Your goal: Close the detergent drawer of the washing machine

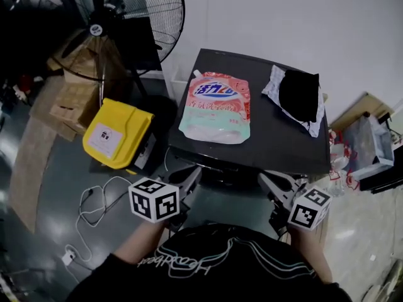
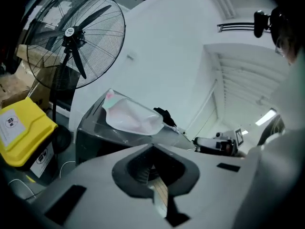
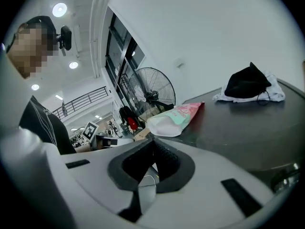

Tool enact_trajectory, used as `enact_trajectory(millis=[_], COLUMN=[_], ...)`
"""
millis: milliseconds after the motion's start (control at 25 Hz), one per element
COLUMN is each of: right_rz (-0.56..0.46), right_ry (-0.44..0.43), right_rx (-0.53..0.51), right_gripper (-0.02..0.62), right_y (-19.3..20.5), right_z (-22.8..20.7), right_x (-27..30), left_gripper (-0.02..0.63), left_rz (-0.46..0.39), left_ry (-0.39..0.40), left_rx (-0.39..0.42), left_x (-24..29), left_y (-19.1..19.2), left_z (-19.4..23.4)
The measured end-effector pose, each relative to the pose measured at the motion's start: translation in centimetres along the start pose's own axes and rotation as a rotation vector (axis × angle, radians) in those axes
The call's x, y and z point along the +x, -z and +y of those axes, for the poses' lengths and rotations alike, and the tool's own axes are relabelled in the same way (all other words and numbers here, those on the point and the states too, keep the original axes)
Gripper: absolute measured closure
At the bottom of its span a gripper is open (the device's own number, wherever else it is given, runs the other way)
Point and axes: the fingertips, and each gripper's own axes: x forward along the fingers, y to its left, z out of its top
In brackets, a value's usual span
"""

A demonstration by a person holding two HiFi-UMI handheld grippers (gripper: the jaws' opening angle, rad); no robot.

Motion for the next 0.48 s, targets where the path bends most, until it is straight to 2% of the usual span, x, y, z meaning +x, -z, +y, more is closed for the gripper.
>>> enact_trajectory(millis=[280, 480], right_rz=[-0.073, -0.123], right_ry=[-0.003, 0.006], right_rx=[-0.078, -0.122], right_gripper=[0.569, 0.569], right_y=[-2.5, -3.5], right_z=[6.1, 9.1], right_x=[0.0, 0.2], left_gripper=[0.584, 0.584], left_rz=[-0.066, -0.103], left_ry=[0.154, 0.2], left_rx=[0.089, 0.115], left_x=[-4.9, -7.9], left_y=[-5.0, -6.2], left_z=[-5.9, -6.9])
